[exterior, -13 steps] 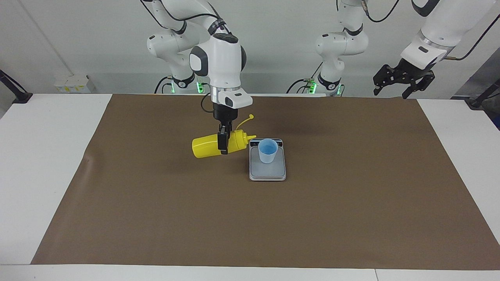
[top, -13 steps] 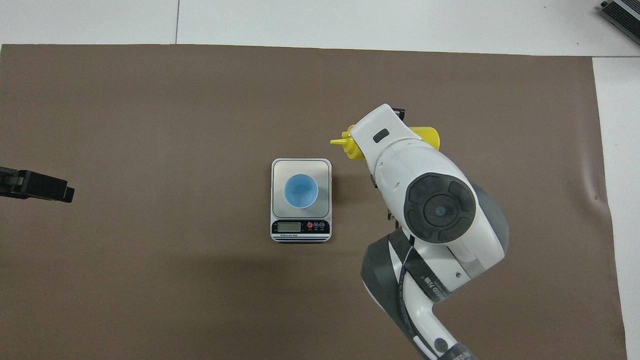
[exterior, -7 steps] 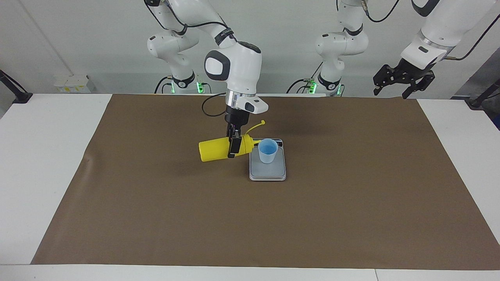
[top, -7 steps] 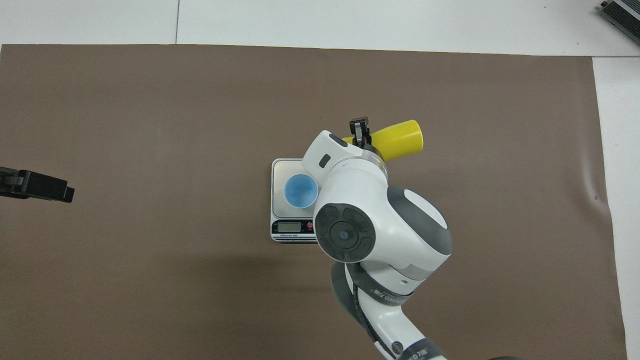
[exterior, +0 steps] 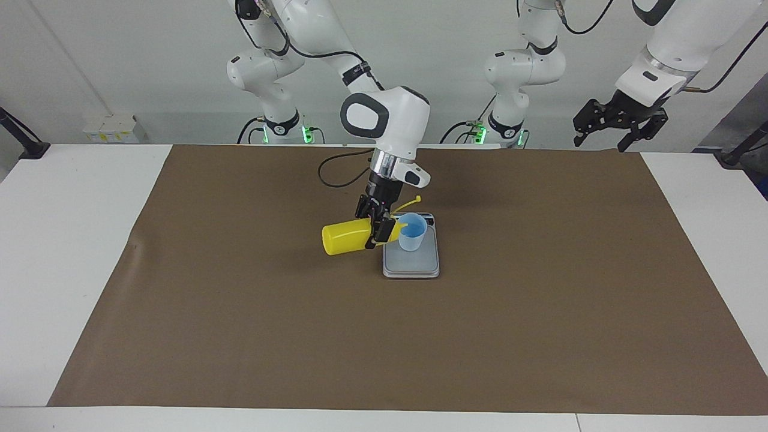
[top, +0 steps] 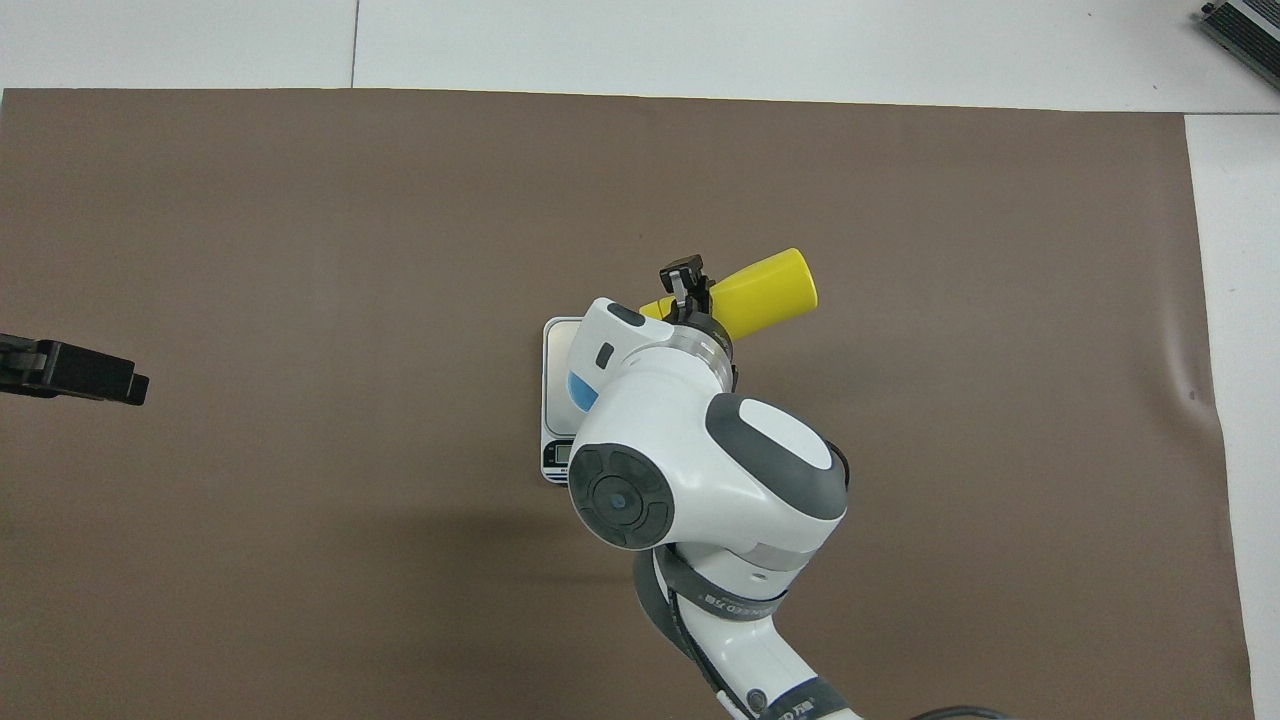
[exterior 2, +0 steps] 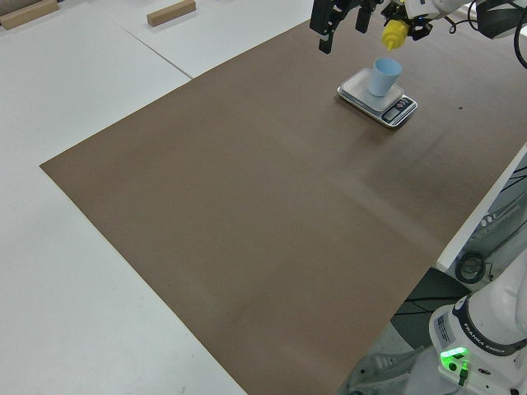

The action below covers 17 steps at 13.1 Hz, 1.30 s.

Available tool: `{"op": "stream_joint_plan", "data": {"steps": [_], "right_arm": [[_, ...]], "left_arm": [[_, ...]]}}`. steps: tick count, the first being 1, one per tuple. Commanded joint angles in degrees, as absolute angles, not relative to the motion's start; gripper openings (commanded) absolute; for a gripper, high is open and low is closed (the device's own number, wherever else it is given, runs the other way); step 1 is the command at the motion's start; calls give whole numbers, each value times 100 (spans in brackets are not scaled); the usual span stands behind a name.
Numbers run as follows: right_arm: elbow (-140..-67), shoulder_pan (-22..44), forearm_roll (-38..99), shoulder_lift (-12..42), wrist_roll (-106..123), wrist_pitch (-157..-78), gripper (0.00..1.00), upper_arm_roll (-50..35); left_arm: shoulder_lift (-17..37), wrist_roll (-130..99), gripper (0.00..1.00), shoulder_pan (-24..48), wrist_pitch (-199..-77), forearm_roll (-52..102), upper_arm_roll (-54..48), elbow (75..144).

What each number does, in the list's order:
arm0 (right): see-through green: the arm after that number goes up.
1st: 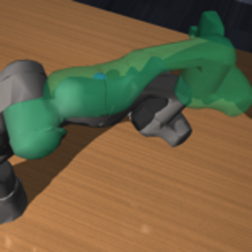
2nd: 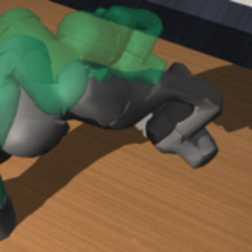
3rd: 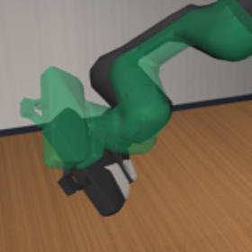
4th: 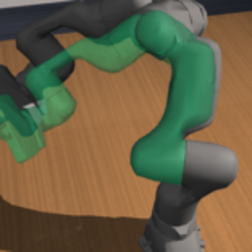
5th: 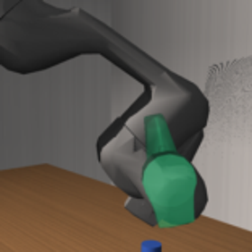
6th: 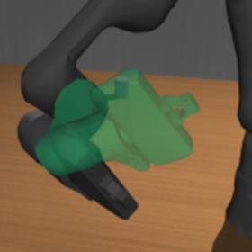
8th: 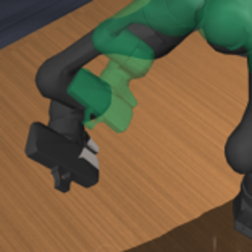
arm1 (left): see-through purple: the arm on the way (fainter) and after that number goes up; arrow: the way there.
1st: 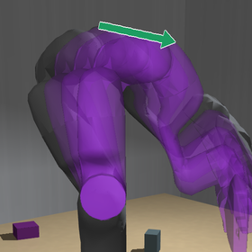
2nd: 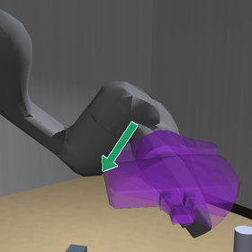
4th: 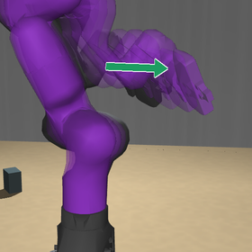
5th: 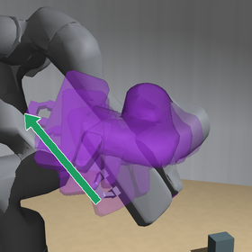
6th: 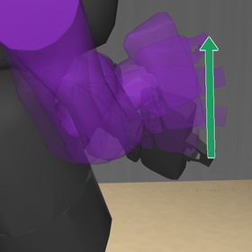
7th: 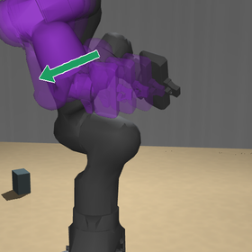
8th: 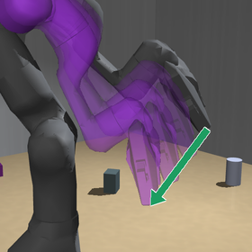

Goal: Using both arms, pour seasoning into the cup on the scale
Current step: 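Tilt the bottle nozzle down into the cup with the right gripper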

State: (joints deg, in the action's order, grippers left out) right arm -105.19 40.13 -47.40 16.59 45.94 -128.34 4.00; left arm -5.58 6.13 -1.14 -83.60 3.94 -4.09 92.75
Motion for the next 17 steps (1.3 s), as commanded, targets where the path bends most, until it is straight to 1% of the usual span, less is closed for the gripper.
{"op": "stream_joint_plan", "data": {"steps": [1,4,6,17], "right_arm": [[-10547,4052,-5167,1635,4579,-12578,0,378],[-10599,4069,-5229,1635,4579,-12533,0,369],[-10626,4201,-5247,1608,4597,-12393,0,378],[-10644,4219,-5326,1591,4658,-12375,0,369]], "left_arm": [[-721,580,100,-193,-8341,422,-439,9439],[-721,571,100,-193,-8341,422,-439,9439],[-721,580,100,-193,-8341,422,-439,9439],[-721,580,100,-193,-8341,422,-439,9439]]}}
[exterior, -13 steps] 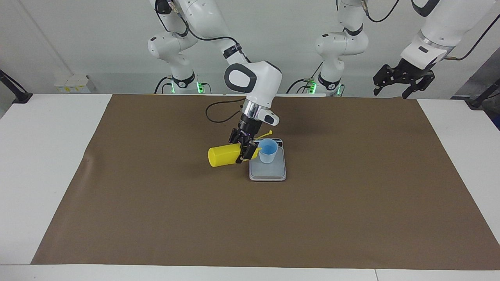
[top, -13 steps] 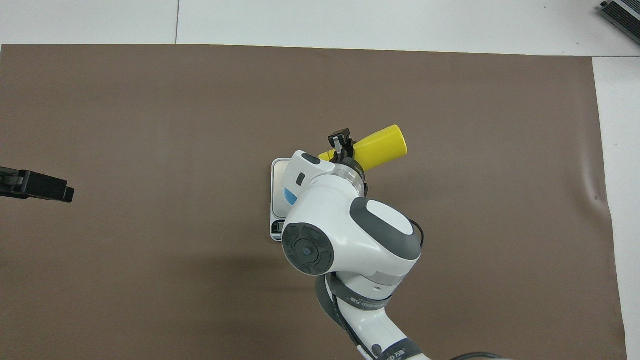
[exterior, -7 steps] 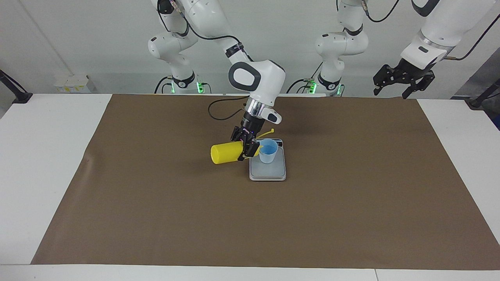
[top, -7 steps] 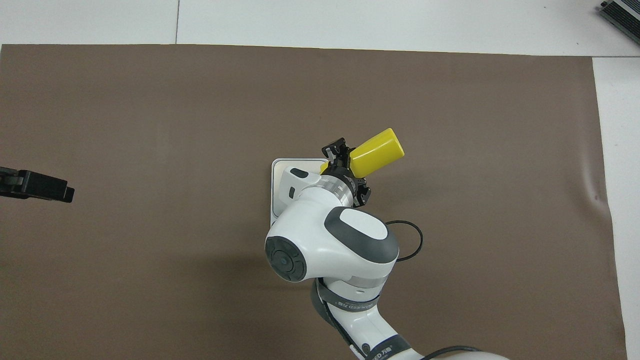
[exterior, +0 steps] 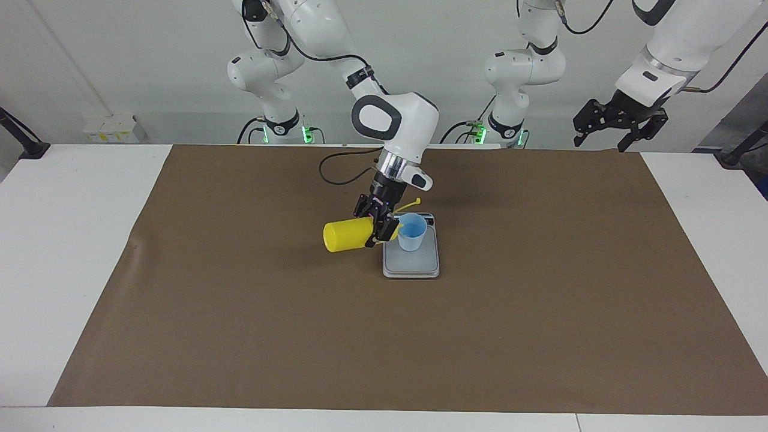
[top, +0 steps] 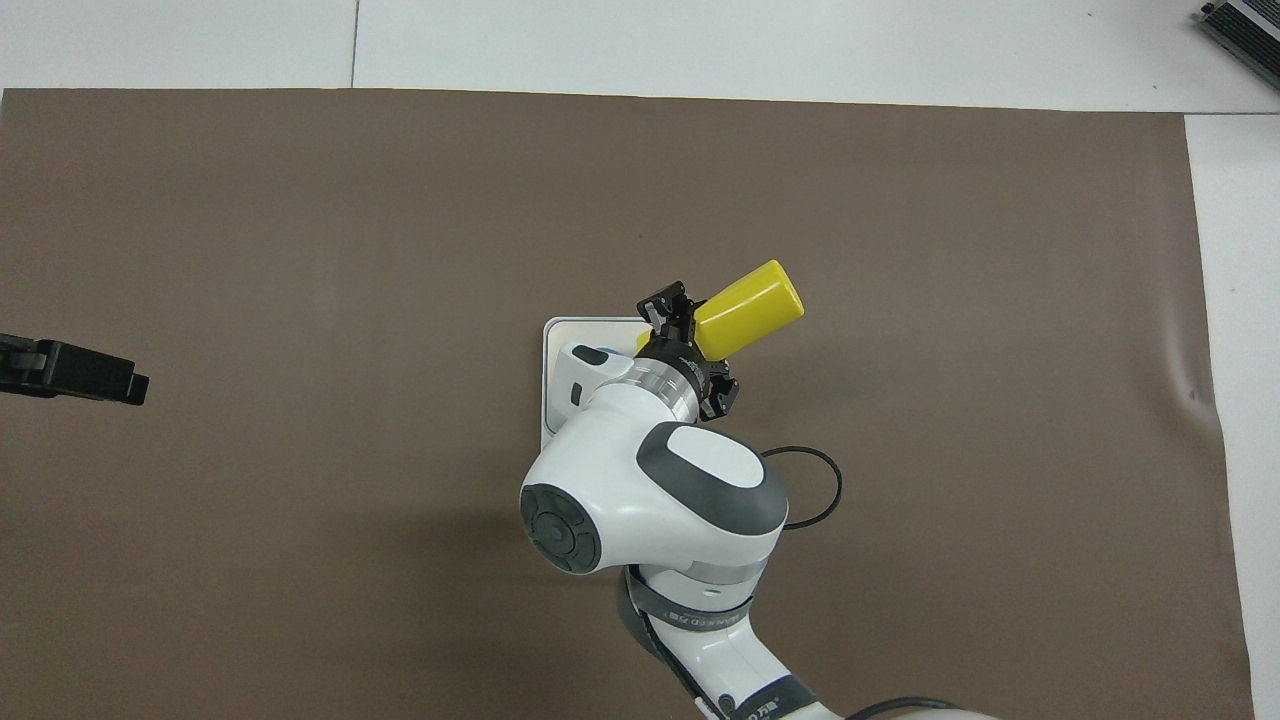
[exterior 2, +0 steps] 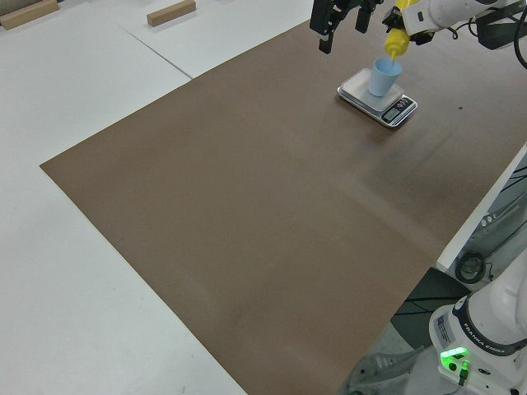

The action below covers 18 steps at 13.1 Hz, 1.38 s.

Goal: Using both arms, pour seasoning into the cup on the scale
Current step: 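Tilt the bottle nozzle down into the cup with the right gripper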

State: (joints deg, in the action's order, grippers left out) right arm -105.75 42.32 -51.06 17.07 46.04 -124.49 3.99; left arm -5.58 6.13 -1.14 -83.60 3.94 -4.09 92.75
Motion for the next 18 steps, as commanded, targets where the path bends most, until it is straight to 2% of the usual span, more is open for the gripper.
{"op": "stream_joint_plan", "data": {"steps": [1,13,18], "right_arm": [[-10644,4219,-5326,1591,4658,-12375,0,369],[-10626,4192,-5168,1354,4588,-12463,0,352],[-10635,4140,-4475,1161,4588,-12568,0,352]], "left_arm": [[-721,580,100,-193,-8341,422,-439,9439],[-721,580,100,-193,-8341,422,-439,9439],[-721,580,100,-193,-8341,422,-439,9439]]}}
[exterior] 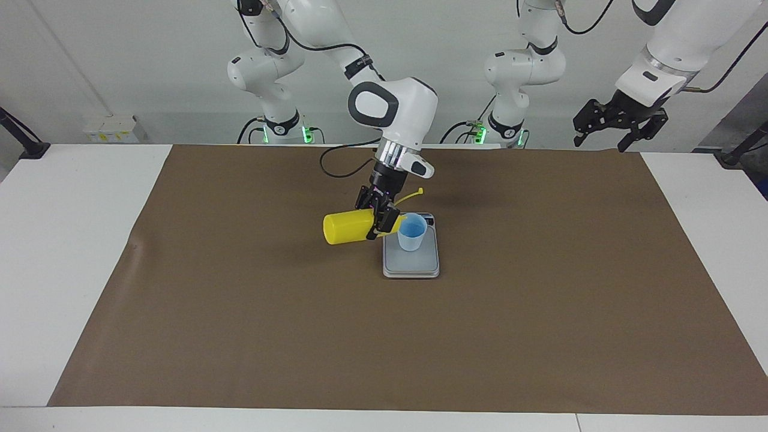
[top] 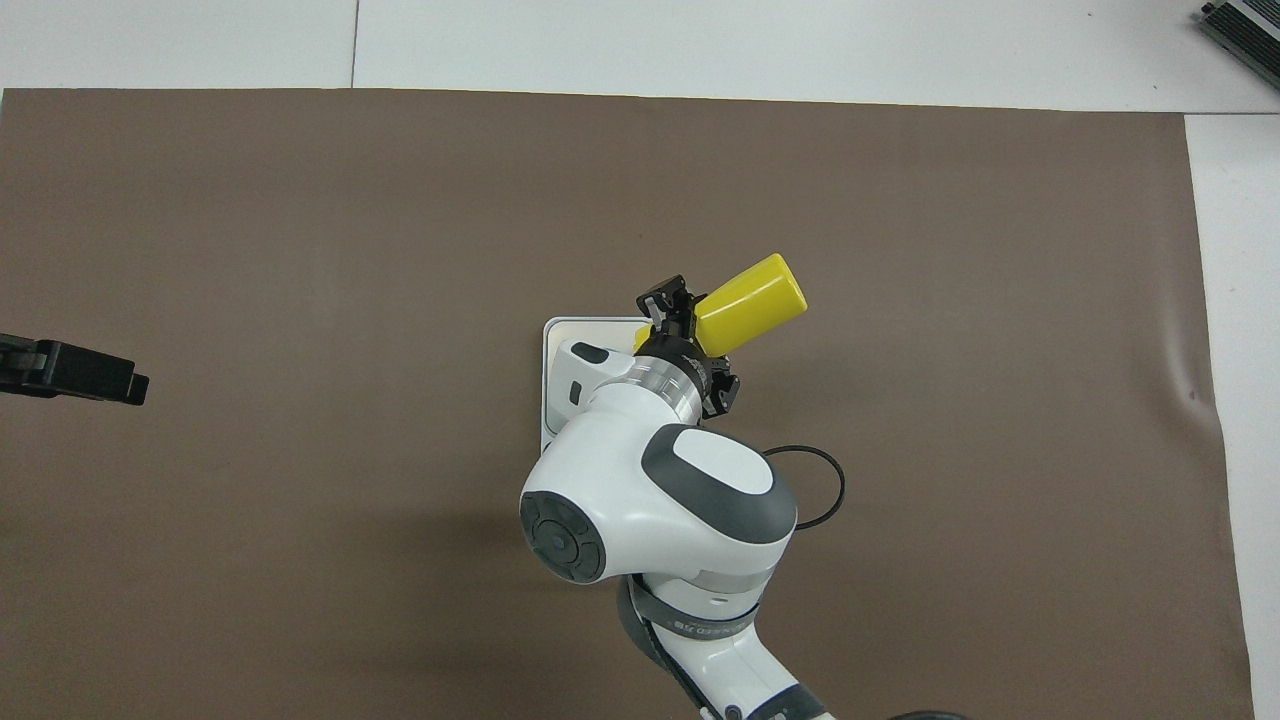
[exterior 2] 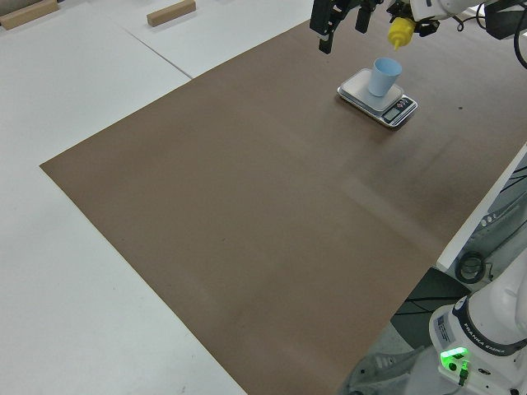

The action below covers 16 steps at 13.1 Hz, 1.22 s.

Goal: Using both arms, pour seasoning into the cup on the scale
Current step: 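Turn the bottle upright and move it back with the right gripper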

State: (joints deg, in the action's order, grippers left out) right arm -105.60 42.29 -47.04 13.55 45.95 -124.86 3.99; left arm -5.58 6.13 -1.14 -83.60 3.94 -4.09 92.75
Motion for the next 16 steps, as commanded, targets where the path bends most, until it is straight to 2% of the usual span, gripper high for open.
{"op": "stream_joint_plan", "data": {"steps": [1,11,16], "right_arm": [[-10626,4087,-4317,1099,4579,-12586,0,352],[-10644,3367,-2084,572,4641,-12814,0,352],[-11004,2901,-689,281,5096,-13201,0,352]], "left_arm": [[-721,580,100,-193,-8341,422,-439,9439],[-721,580,100,-193,-8350,422,-439,9439],[-721,580,100,-193,-8341,422,-439,9439]]}}
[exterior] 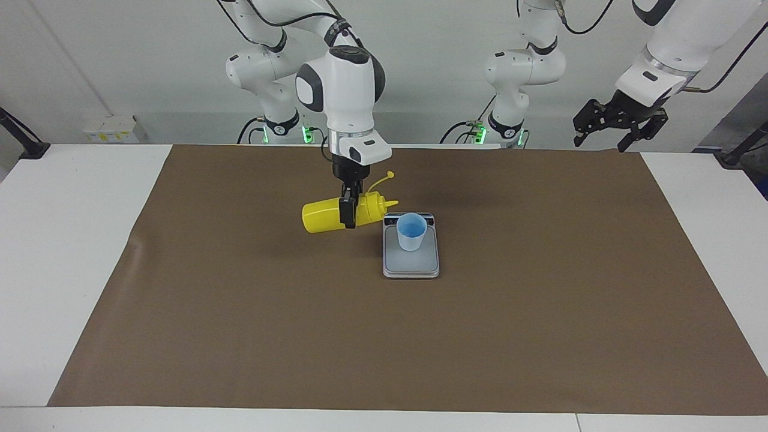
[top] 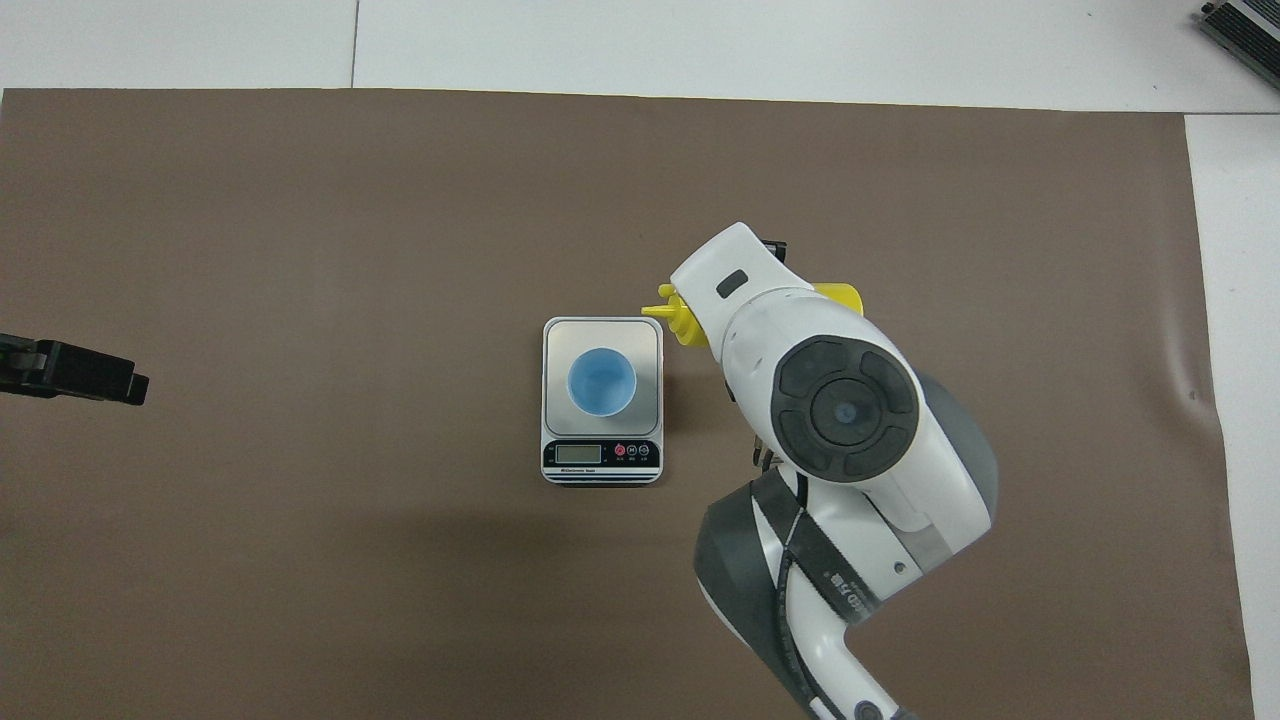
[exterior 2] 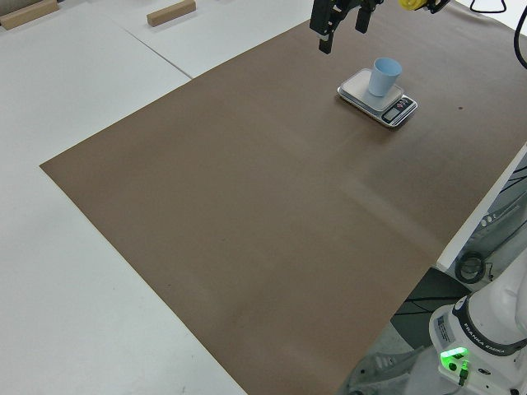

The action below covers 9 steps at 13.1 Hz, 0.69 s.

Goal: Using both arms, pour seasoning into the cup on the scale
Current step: 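Turn the bottle upright and move it back with the right gripper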

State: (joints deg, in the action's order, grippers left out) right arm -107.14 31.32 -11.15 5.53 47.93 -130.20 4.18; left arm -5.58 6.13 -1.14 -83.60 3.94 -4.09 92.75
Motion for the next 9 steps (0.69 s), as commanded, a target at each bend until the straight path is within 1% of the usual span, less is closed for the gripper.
{"op": "stream_joint_plan", "data": {"steps": [1,9], "right_arm": [[-11004,2813,-303,281,5280,-13245,0,352],[-11021,1786,2563,272,6950,-13341,0,360]], "left_arm": [[-721,580,100,-193,-8341,422,-439,9439],[-721,580,100,-193,-8341,422,-439,9439]]}}
